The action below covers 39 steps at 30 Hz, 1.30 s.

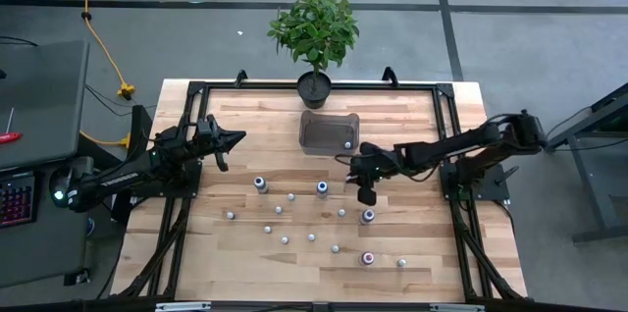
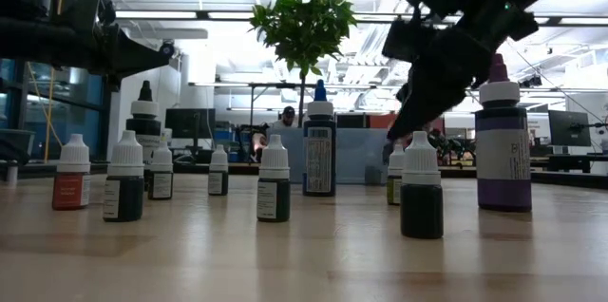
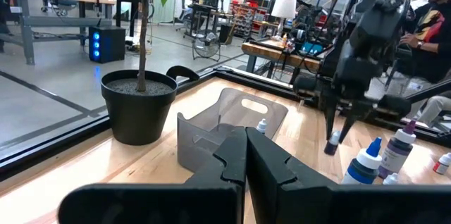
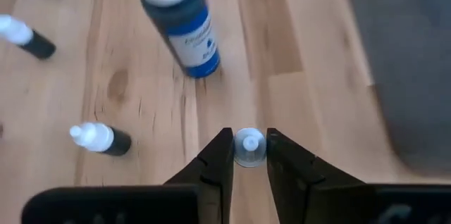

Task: Pick & Place food coloring
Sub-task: Put the small purple food coloring bottle into the black bin

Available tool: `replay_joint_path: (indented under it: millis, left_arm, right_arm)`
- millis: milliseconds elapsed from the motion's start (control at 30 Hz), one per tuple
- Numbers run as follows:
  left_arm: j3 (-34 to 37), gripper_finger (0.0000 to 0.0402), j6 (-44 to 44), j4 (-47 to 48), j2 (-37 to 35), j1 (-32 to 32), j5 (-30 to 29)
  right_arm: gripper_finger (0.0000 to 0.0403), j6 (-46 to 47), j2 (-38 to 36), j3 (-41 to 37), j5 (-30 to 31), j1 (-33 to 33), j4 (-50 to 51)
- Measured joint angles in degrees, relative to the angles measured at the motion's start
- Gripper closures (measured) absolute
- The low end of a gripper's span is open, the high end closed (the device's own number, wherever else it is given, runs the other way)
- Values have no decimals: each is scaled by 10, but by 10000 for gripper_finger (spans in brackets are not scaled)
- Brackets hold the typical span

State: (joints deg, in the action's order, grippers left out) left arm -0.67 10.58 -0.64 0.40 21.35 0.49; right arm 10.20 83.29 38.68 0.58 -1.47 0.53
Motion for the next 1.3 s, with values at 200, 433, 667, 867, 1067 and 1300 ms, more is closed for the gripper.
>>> replay_joint_path:
  millis: [200, 433, 667, 867, 1067, 1300]
  left_arm:
    - [0, 401, 0, 0, 0, 0, 0]
    - [0, 401, 0, 0, 0, 0, 0]
    - [0, 401, 0, 0, 0, 0, 0]
    - [0, 401, 0, 0, 0, 0, 0]
    - [0, 401, 0, 0, 0, 0, 0]
    - [0, 401, 0, 0, 0, 0, 0]
  right_arm:
    - [346, 32, -73, 1, 9, 29, 8]
    - [346, 18, -117, 80, 25, 76, 85]
    - [345, 19, -85, 217, 47, 133, 231]
    - [343, 56, -9, 306, 42, 173, 311]
    - [342, 100, 75, 316, 35, 187, 316]
    - [342, 145, 142, 316, 72, 188, 314]
